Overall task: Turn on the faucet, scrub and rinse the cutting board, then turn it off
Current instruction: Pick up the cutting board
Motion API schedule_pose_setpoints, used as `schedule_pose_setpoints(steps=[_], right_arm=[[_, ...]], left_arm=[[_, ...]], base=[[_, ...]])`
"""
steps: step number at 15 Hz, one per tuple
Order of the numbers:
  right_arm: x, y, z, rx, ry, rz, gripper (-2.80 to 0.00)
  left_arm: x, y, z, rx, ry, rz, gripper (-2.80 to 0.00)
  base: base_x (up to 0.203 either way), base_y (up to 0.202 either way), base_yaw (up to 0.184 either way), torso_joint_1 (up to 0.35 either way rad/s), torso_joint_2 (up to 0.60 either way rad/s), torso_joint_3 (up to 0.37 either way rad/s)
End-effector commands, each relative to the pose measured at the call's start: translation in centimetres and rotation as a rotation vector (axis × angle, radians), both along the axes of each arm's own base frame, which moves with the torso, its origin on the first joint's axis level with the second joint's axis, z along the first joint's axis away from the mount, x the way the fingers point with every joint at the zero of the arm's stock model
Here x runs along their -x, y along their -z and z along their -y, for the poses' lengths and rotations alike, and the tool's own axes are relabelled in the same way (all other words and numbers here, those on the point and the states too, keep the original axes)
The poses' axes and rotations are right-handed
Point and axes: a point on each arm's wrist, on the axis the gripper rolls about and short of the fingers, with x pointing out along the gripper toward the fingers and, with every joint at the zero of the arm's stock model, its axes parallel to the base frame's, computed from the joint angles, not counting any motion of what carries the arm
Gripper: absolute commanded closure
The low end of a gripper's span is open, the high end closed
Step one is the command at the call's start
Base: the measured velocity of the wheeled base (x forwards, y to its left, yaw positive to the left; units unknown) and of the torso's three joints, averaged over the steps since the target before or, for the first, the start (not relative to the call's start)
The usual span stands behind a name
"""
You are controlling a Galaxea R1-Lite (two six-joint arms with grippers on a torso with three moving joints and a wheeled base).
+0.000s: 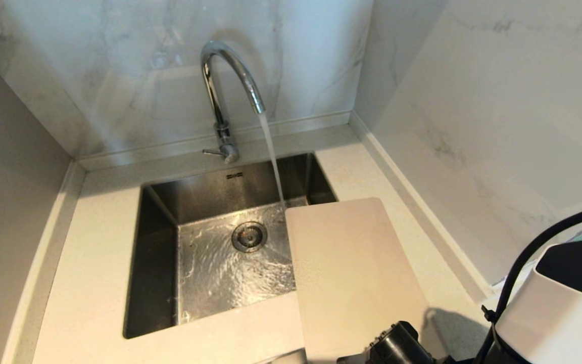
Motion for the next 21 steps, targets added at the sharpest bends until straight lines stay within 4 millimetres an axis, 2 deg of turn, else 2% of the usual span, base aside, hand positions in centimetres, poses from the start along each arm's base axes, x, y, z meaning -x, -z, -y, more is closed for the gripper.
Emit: schedule_pose_setpoints(steps=[1,21], right_arm=[[0.45,-0.05,0.11,0.006,-0.015,-0.001,-2.80],[0.51,-0.10,-0.15,0.003,-0.025,0.002,-2.80]], left_arm=[[-0.01,0.04,0.00,0.000,0.000,-0.001,0.00],[-0.01,0.04,0.00,0.000,0.000,-0.001,0.00]], base=[[0.000,0.000,0.000,0.000,0.00,0.000],[0.000,0.000,0.000,0.000,0.00,0.000]])
